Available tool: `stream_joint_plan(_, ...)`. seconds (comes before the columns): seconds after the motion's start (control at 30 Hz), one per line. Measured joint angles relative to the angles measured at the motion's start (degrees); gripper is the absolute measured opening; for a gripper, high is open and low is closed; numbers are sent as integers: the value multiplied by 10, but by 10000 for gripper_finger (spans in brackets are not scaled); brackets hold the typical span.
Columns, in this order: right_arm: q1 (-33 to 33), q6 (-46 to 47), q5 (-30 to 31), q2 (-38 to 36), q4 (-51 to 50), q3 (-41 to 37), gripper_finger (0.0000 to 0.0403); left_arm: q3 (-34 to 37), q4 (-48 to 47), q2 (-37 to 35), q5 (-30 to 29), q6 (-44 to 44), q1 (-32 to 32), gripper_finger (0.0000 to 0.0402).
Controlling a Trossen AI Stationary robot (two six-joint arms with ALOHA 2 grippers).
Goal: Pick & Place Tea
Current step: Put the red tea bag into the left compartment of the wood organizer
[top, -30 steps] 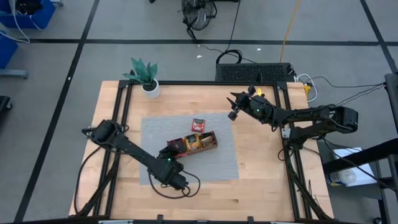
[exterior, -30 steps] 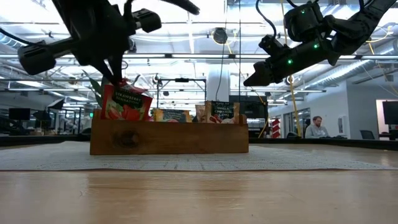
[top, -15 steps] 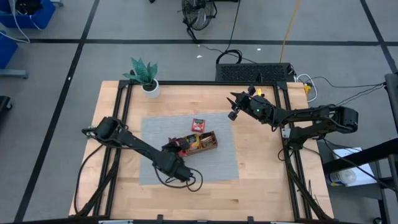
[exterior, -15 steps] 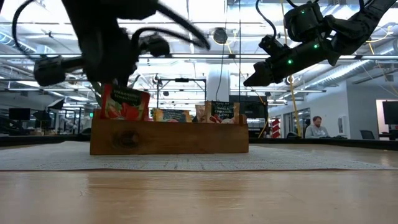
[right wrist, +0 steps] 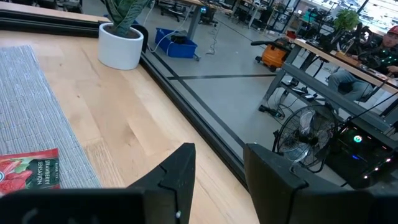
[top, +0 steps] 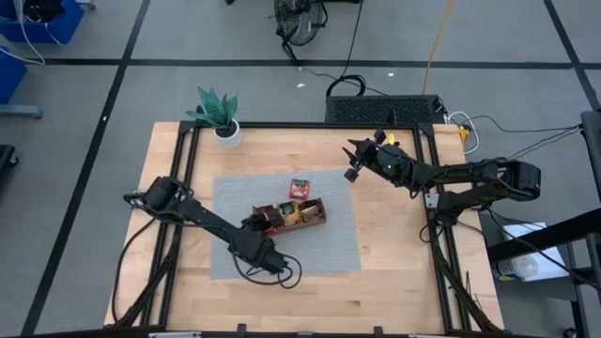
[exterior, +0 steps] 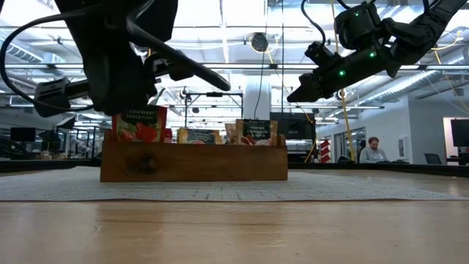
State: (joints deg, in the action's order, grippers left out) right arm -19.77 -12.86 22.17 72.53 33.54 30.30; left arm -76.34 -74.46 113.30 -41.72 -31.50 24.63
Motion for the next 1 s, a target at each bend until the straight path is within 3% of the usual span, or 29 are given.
stream_joint_plan(0.33, 0, 0, 0, 0, 0, 0, 123, 0, 10, 0, 1, 101, 10, 80)
stream_joint_plan(0.77, 0, -3, 0, 0, 0, 0, 123, 0, -35, 0, -1, 209, 17, 205)
stream_joint_plan(1.0, 0, -3, 0, 0, 0, 0, 123, 0, -89, 0, -2, 272, 31, 241)
